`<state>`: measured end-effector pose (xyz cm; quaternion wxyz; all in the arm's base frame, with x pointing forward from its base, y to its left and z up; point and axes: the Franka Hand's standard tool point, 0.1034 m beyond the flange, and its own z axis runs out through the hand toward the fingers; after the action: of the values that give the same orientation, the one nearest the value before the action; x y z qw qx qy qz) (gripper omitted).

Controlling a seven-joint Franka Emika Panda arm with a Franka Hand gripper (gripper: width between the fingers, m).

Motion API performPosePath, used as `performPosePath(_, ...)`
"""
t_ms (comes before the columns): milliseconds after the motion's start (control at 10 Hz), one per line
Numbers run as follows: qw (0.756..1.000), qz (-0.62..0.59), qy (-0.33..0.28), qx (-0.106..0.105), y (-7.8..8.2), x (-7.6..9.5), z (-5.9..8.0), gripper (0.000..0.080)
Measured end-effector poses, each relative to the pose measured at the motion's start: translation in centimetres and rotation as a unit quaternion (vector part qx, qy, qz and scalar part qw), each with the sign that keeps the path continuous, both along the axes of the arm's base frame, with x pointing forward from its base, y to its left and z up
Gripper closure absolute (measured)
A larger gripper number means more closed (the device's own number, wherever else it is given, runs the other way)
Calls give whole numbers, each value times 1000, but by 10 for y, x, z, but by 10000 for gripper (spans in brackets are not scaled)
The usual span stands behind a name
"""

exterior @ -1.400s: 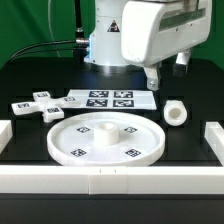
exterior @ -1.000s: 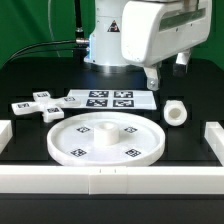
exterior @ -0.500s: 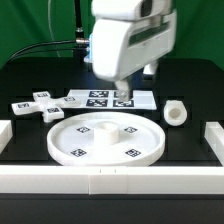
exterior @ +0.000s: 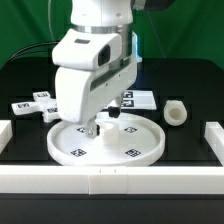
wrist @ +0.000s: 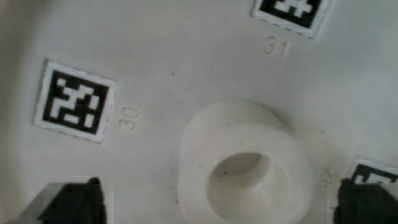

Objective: Assemble round table

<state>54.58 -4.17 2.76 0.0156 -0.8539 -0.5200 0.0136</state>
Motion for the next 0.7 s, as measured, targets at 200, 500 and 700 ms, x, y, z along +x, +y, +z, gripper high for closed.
performPosePath(200, 1000, 0, 4, 1, 1, -2, -6, 150)
performPosePath(500, 1000, 0, 11, 2, 2, -6, -14, 150)
performPosePath(700, 1000, 1, 11, 2, 3, -6, -14, 273)
